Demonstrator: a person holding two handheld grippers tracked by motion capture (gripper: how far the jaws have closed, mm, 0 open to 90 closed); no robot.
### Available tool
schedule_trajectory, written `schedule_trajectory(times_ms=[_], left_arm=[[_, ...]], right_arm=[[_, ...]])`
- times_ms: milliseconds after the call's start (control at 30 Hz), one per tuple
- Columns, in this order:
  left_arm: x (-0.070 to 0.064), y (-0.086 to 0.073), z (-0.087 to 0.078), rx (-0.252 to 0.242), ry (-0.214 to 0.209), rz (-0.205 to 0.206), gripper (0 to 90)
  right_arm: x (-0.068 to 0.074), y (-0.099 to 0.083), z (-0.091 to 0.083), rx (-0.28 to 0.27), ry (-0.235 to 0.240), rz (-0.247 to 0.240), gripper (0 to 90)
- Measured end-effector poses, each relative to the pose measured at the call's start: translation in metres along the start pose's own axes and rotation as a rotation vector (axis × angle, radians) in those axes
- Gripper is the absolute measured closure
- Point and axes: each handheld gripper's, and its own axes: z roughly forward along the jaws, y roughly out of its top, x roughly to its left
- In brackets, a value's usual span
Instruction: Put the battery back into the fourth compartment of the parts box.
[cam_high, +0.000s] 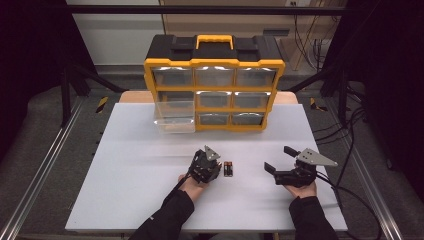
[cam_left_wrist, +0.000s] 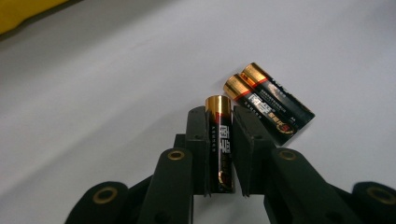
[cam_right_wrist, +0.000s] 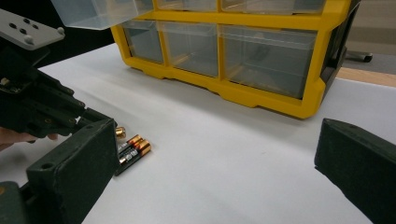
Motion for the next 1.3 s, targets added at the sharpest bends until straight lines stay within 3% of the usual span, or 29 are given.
schedule_trajectory(times_ms=[233,600,933,1300], left_arm=[[0.006,0.001,-0.014,-0.028,-0.023,-0.010,76.0],[0.021,0.003,-0.050,-0.099,-0.053,-0.033,76.0],[0.037,0.007,-0.092,-0.164,-0.055,-0.029,76.0],[0.049,0.015,-0.127,-0.221,-0.043,-0.022,76.0]], right_arm=[[0.000,0.000,0.000,0.003,0.002,0.001,0.3],[0.000,0.000,0.000,0.006,-0.002,0.002,0.3],[0.000,-0.001,0.000,0.009,0.000,0.007,0.2],[0.000,0.000,0.001,0.011,-0.001,0.009,0.2]])
